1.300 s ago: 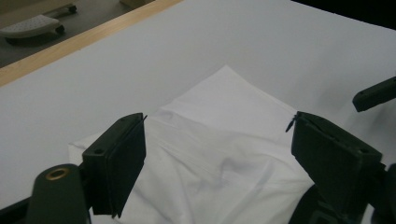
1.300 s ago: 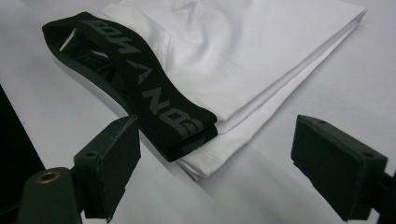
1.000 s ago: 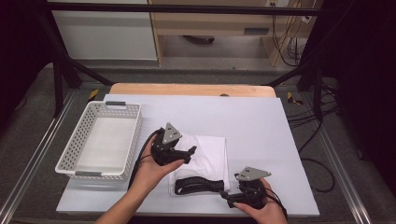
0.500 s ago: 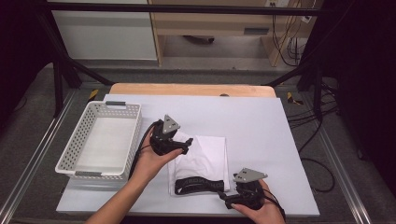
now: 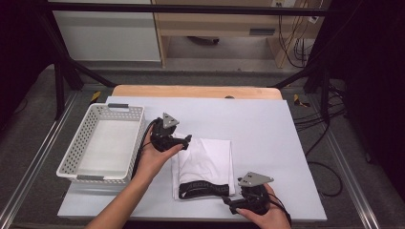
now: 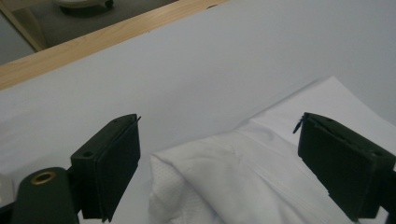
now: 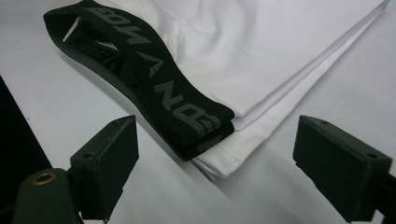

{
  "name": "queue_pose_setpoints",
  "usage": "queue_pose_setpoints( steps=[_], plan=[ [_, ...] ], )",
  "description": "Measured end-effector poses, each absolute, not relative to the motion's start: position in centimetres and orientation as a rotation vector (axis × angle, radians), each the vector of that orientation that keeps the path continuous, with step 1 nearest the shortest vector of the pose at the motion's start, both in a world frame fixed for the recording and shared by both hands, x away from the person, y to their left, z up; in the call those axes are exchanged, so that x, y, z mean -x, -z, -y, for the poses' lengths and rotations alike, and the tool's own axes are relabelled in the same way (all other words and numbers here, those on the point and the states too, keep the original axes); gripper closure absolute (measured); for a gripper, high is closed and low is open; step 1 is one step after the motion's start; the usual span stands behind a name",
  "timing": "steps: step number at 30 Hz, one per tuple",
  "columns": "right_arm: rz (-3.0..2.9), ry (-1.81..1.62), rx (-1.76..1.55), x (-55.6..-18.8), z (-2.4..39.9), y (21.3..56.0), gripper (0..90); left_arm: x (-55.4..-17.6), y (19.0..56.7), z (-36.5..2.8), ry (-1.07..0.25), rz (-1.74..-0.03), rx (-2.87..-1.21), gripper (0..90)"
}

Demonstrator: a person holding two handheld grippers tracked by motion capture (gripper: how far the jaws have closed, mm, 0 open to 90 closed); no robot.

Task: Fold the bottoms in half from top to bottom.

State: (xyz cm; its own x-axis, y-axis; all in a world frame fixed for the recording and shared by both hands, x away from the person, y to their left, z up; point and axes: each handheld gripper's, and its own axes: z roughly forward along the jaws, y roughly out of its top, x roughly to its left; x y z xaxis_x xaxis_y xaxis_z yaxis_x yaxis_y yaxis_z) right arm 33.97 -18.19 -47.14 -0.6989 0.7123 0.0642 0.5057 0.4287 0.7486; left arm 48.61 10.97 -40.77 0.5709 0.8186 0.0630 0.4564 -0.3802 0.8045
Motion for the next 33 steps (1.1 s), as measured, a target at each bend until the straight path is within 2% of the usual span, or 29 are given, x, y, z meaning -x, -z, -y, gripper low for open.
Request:
queue_pose_setpoints(
  steps=[19, 25, 33],
  plan=[
    [-2.420, -1.153, -1.053, -33.7, 17.8, 46.9, 14.3, -50.9, 42.6, -11.6, -0.622, -1.130, -2.040, 14.1],
    [-2.424, -1.105, -1.037, -33.7, 17.8, 47.1, 13.8, -51.5, 43.0, -11.8, -0.650, -1.154, -2.031, 17.0],
    [-2.431, -1.097, -1.030, -33.8, 17.8, 47.2, 13.7, -52.1, 44.0, -12.0, -0.609, -1.183, -2.057, 17.8]
  ],
)
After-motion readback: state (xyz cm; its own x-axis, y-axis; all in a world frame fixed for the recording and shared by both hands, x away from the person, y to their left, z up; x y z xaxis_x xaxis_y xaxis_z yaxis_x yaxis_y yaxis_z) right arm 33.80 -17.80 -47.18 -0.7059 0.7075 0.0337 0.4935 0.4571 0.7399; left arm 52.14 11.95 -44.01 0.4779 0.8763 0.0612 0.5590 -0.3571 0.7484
